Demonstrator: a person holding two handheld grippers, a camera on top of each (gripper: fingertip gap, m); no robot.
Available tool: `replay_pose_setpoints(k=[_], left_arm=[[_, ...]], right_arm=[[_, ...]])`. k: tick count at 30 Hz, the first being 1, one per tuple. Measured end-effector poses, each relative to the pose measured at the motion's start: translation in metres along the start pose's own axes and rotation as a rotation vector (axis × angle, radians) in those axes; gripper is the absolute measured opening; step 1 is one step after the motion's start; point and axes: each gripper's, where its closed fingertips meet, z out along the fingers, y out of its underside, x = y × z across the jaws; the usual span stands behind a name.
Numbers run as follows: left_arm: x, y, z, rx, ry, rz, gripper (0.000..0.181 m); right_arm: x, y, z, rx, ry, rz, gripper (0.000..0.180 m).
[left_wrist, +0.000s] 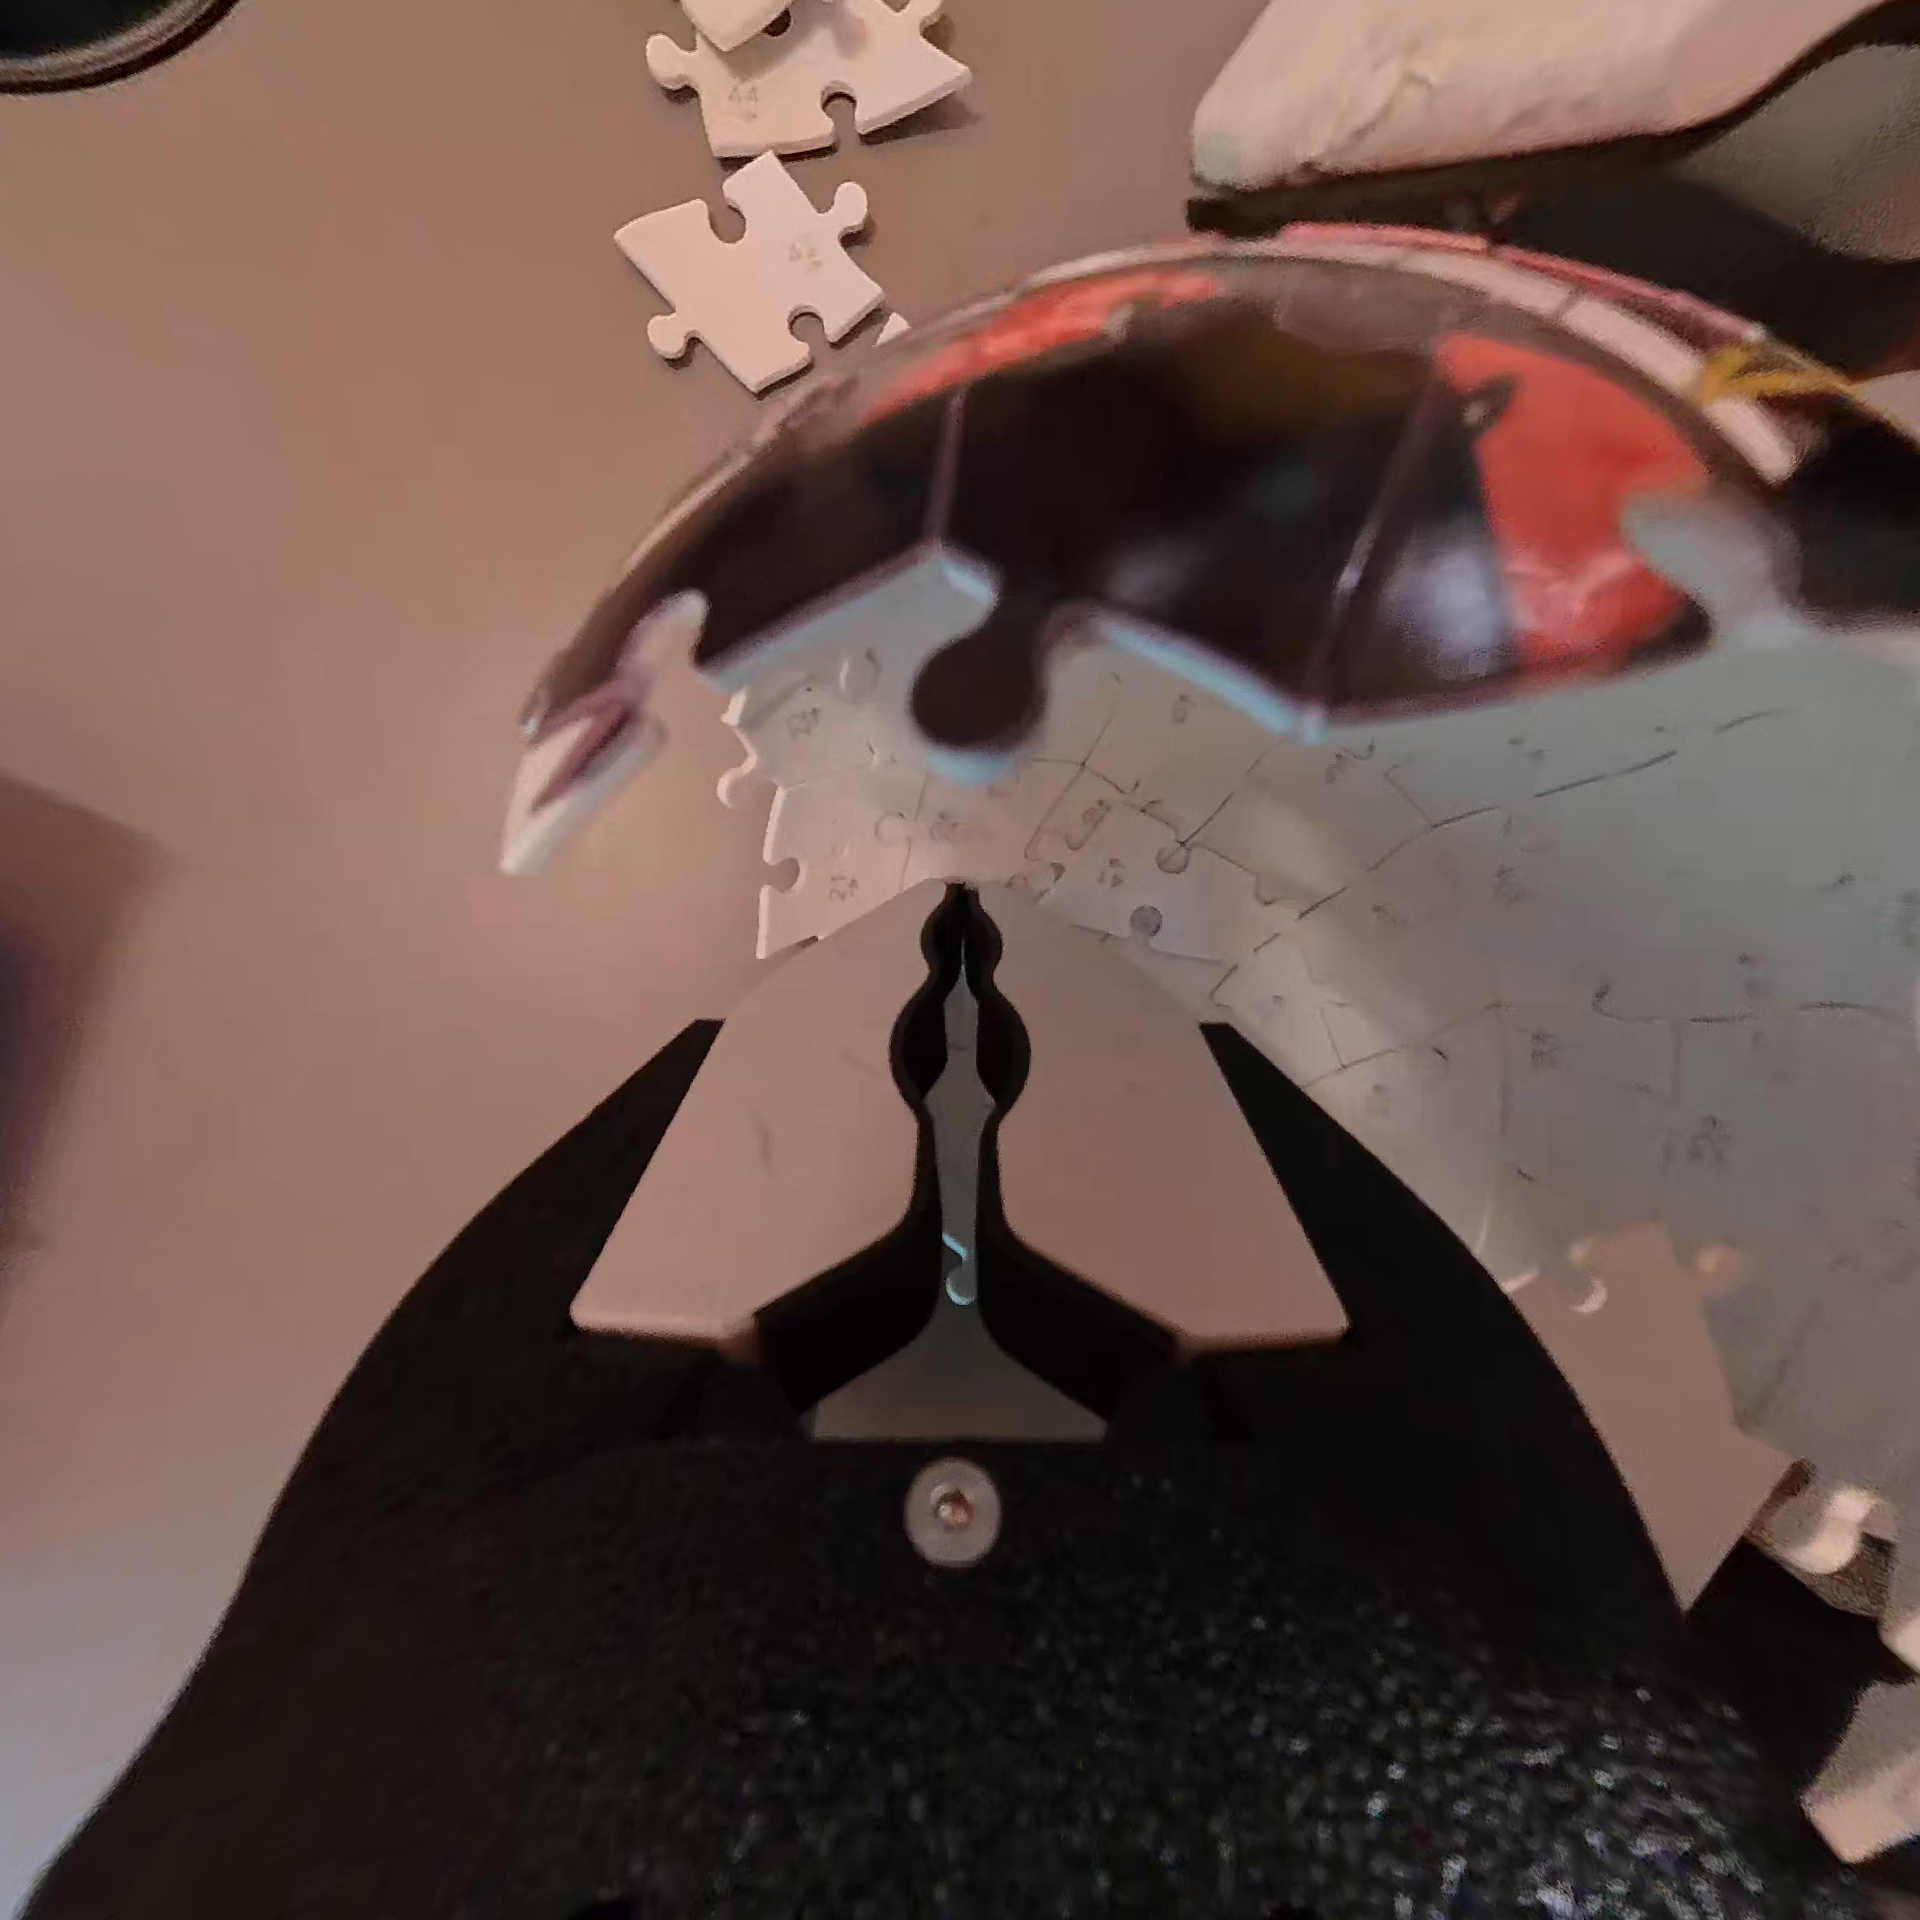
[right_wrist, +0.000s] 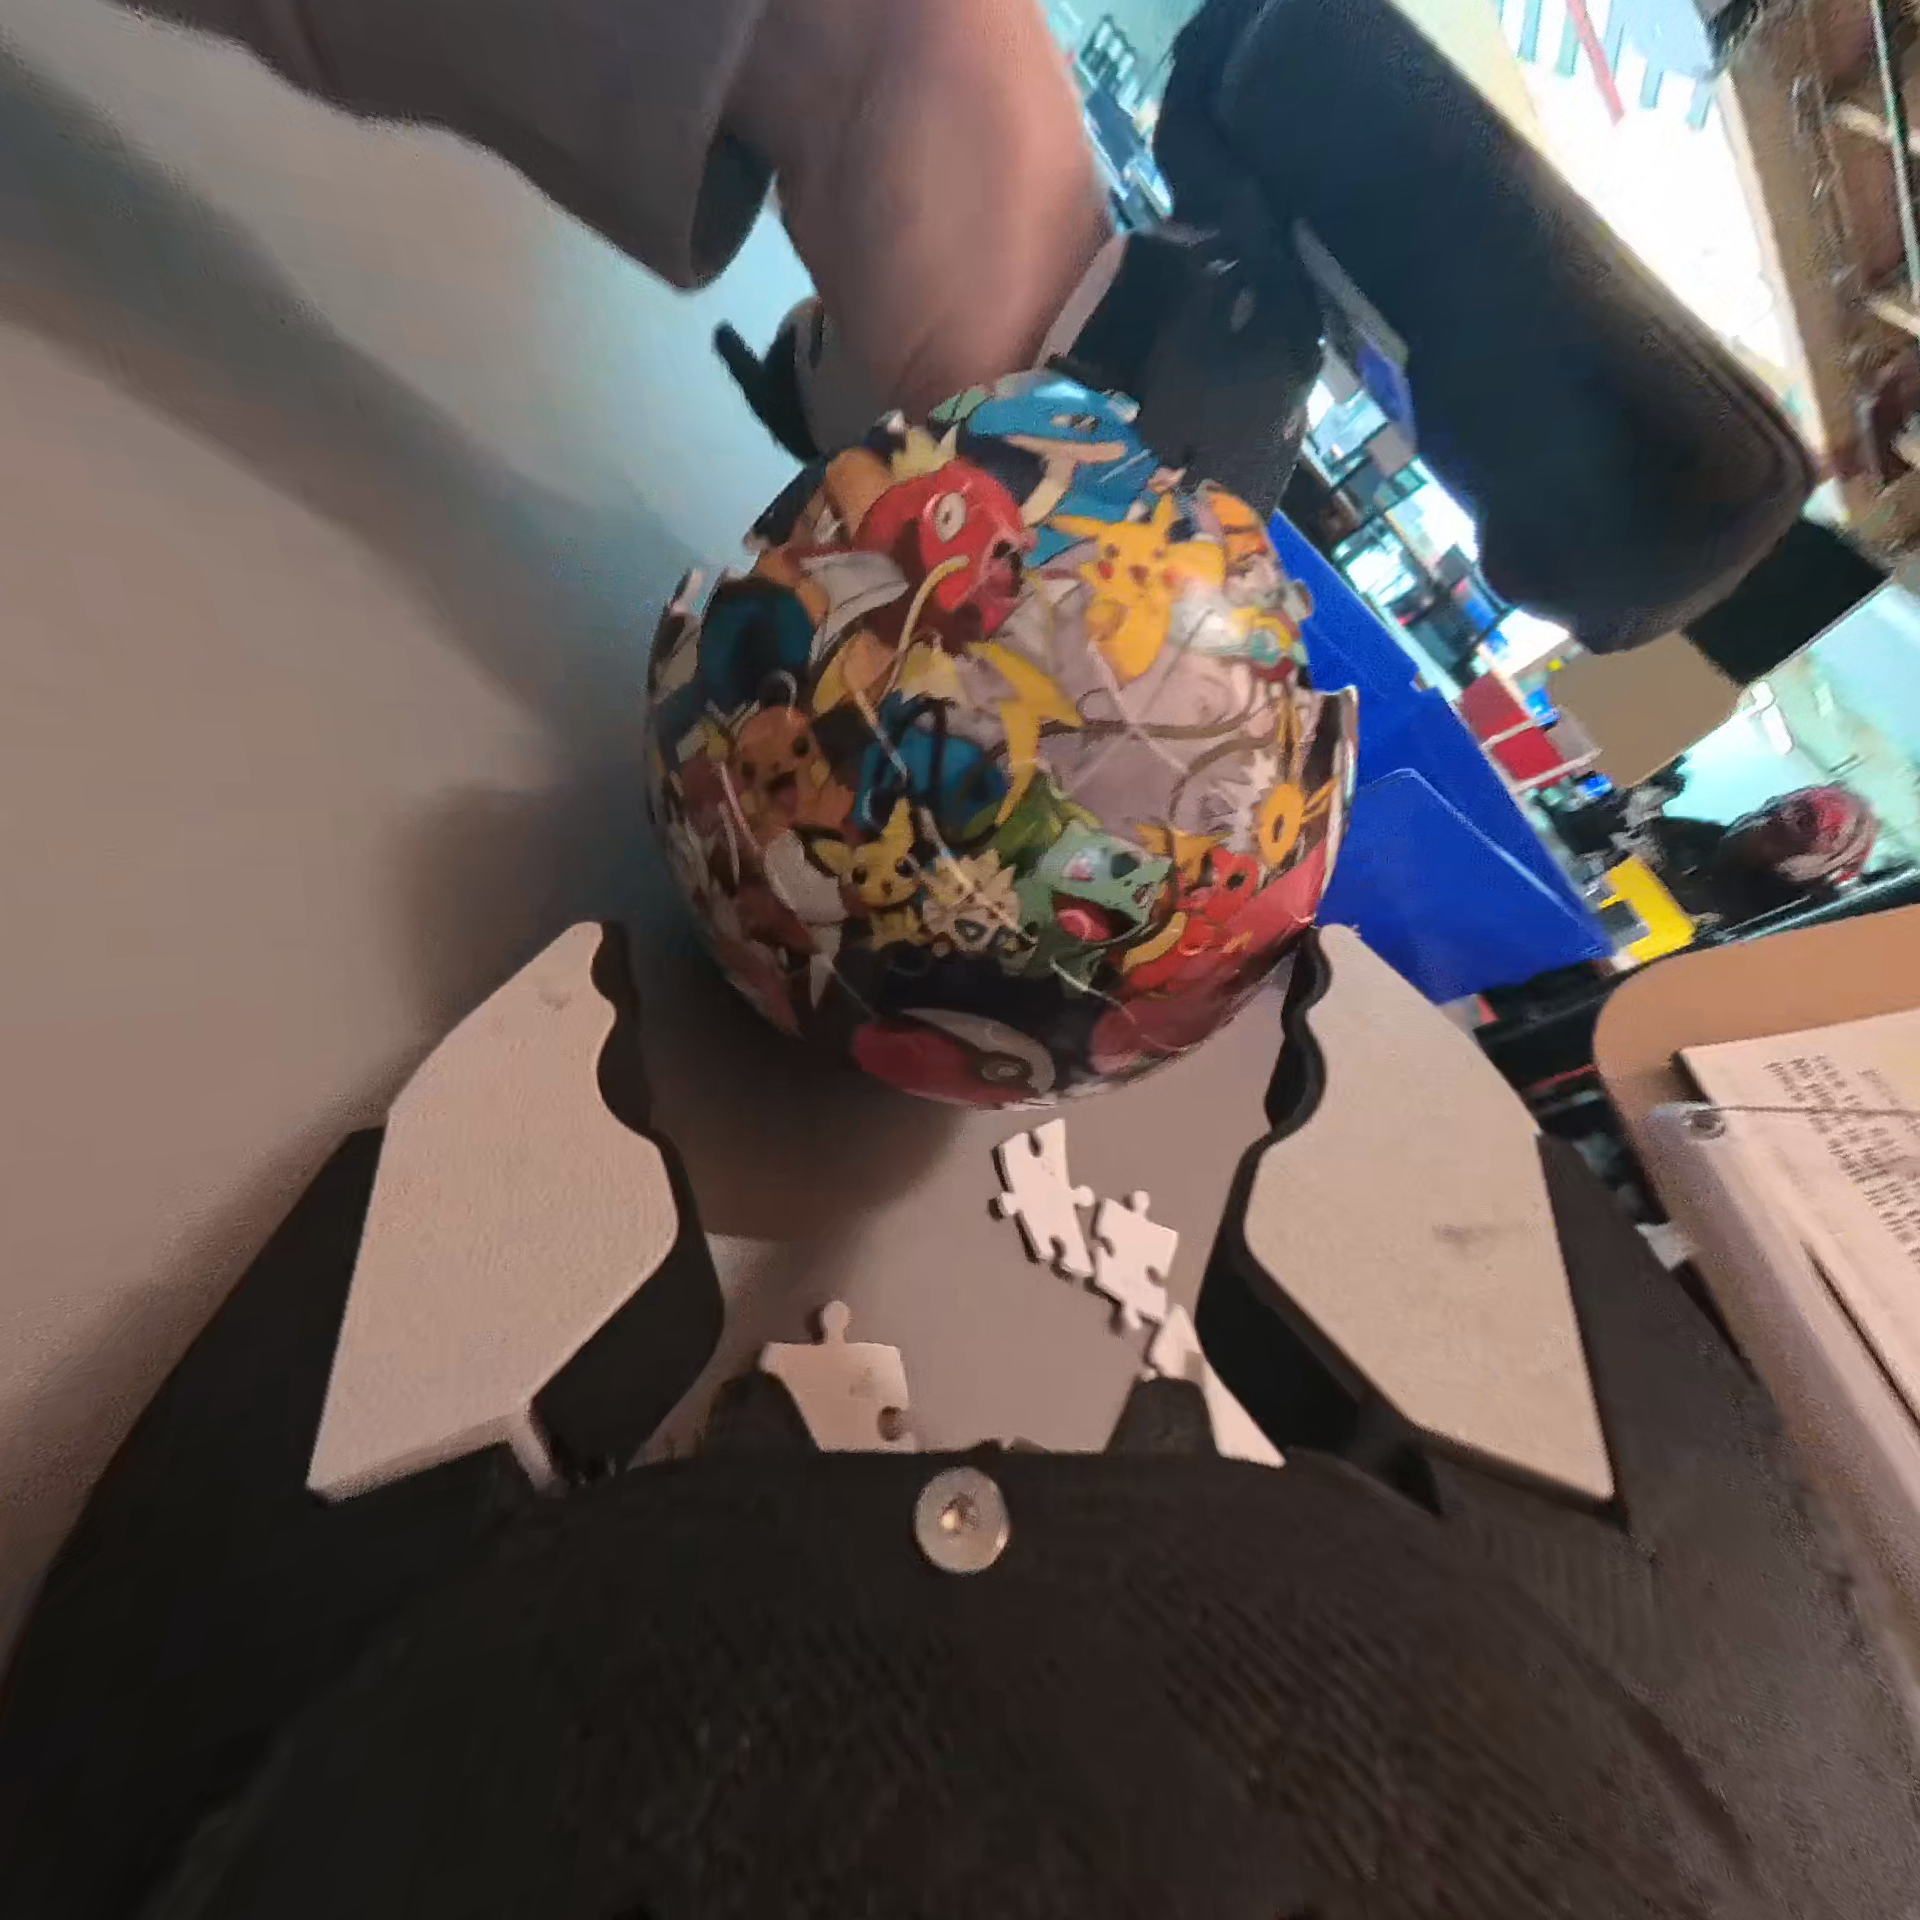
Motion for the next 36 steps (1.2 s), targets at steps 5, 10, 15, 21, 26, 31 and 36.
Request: replay_pose_setpoints(k=[5,10,15,21,26,31,36], left_arm=[[0.004,-0.003,0.002,0.016,0.046,-0.049,0.0],[0.02,-0.007,0.005,0.013,0.119,-0.01,0.0],[0.037,-0.02,0.011,0.044,0.156,0.028,0.0],[0.036,-0.033,0.005,0.149,0.084,0.054,0.0],[0.025,-0.041,-0.003,0.285,-0.028,-0.007,0.007],[0.031,-0.043,0.002,0.366,-0.02,-0.064,0.014],[0.035,-0.05,-0.002,0.419,0.009,-0.088,0.018]], right_arm=[[0.005,-0.003,0.006,0.039,0.065,-0.127,0.114],[0.008,-0.001,-0.003,-0.036,-0.001,-0.252,0.112],[0.012,0.004,-0.025,-0.078,-0.133,-0.212,0.111],[0.01,0.012,-0.051,-0.089,-0.282,-0.069,0.11],[0.014,0.002,-0.061,-0.013,-0.359,0.05,0.109],[0.02,0.005,-0.061,0.044,-0.376,0.158,0.108],[0.024,0.013,-0.065,0.033,-0.365,0.186,0.108]])
